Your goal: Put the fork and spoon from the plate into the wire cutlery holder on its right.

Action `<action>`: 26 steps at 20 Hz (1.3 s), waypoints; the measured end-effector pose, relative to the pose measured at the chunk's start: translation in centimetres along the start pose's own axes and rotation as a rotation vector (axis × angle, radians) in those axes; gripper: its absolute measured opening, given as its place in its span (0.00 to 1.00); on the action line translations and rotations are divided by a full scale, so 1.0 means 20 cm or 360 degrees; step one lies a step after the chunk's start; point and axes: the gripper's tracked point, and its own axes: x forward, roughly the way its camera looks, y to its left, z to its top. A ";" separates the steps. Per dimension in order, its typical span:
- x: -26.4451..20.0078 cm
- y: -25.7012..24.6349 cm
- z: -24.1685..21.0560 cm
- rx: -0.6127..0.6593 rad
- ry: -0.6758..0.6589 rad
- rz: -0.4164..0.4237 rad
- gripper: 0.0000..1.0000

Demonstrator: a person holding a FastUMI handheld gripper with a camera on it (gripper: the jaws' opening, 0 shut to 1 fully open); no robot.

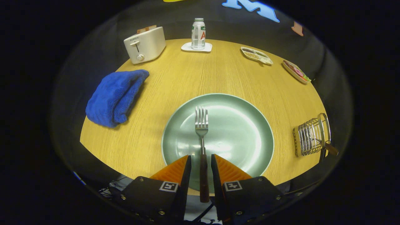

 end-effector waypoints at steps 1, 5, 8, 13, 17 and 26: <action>0.02 0.00 -0.01 -0.0002 0.0023 0.0006 0.39; 0.05 -0.04 -0.05 -0.0045 0.0063 -0.0027 0.16; 0.03 -0.04 -0.01 -0.0039 0.0012 -0.0020 0.06; 0.00 -0.06 0.03 -0.0004 -0.0046 -0.0052 0.06; -0.05 -0.08 0.10 0.0027 -0.0108 -0.0079 0.06; -0.21 -0.31 0.27 0.0130 -0.0256 -0.0236 0.06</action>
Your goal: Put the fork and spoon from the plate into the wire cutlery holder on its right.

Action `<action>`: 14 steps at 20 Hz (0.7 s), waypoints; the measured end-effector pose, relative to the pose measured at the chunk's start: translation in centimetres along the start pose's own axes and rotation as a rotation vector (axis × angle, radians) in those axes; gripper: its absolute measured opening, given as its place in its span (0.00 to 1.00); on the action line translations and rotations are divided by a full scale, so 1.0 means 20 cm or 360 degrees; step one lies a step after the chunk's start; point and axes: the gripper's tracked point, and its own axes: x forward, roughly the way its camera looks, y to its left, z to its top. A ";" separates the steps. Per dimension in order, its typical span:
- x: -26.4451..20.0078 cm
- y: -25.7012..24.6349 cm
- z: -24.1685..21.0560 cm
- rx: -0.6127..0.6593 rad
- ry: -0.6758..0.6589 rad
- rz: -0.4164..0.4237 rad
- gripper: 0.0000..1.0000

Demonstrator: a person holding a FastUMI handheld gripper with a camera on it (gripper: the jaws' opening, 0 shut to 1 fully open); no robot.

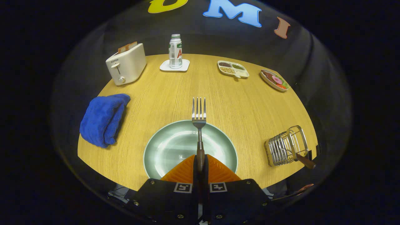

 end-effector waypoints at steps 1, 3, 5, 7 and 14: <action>-0.01 -0.04 0.03 0.0020 -0.0015 -0.0027 0.06; -0.04 -0.13 0.07 0.0065 -0.0042 -0.0080 0.06; -0.06 -0.21 0.13 0.0117 -0.0069 -0.0136 0.06; -0.09 -0.30 0.16 0.0175 -0.0084 -0.0195 0.06; -0.17 -0.58 0.18 0.0401 -0.0061 -0.0358 0.06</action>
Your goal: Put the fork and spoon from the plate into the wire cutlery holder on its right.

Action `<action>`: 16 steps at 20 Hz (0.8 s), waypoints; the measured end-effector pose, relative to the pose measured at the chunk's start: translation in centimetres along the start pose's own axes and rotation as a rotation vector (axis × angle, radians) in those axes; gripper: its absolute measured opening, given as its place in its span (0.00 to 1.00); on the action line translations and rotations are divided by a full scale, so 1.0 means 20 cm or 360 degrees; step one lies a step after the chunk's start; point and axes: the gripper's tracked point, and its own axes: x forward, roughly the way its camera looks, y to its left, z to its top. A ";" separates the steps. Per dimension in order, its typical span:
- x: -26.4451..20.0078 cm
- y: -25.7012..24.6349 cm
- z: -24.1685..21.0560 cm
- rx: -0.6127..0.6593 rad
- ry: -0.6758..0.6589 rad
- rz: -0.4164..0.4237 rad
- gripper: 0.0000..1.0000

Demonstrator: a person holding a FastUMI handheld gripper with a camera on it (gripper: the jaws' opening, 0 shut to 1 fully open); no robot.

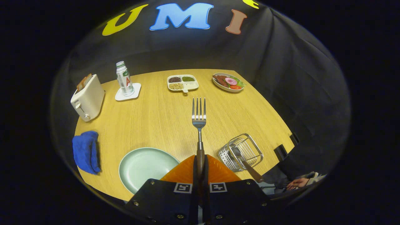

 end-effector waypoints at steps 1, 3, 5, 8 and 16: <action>0.00 -0.03 0.00 0.0026 0.0010 -0.0018 0.06; 0.01 -0.10 -0.03 0.0080 0.0041 -0.0056 0.06; 0.02 -0.15 -0.06 0.0150 0.0078 -0.0082 0.06; 0.02 -0.22 -0.13 0.0272 0.0147 -0.0112 0.06; -0.01 -0.28 -0.26 0.0541 0.0307 -0.0084 0.06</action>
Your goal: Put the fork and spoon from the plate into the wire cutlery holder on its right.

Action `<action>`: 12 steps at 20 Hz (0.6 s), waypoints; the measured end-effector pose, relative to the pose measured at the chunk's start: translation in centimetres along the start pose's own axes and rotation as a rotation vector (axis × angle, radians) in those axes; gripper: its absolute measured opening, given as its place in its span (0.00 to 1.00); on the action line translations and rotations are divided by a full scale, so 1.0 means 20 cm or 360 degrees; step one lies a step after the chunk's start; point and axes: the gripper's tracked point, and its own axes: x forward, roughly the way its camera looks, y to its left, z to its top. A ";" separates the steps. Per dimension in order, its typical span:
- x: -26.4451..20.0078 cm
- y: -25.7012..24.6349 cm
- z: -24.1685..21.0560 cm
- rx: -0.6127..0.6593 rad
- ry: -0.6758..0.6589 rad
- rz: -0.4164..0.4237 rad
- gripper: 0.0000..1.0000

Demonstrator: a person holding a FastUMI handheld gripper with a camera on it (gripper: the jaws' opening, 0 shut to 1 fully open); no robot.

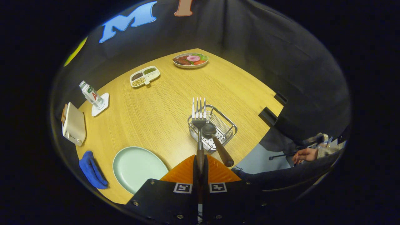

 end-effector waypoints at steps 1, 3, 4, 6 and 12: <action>0.00 0.00 -0.01 0.0027 0.0025 0.0018 0.06; 0.01 -0.02 -0.03 0.0062 0.0070 0.0031 0.06; 0.02 -0.02 -0.03 0.0075 0.0088 0.0032 0.06; 0.04 -0.02 -0.04 0.0101 0.0125 0.0033 0.06; 0.06 -0.04 -0.06 0.0164 0.0202 0.0093 0.06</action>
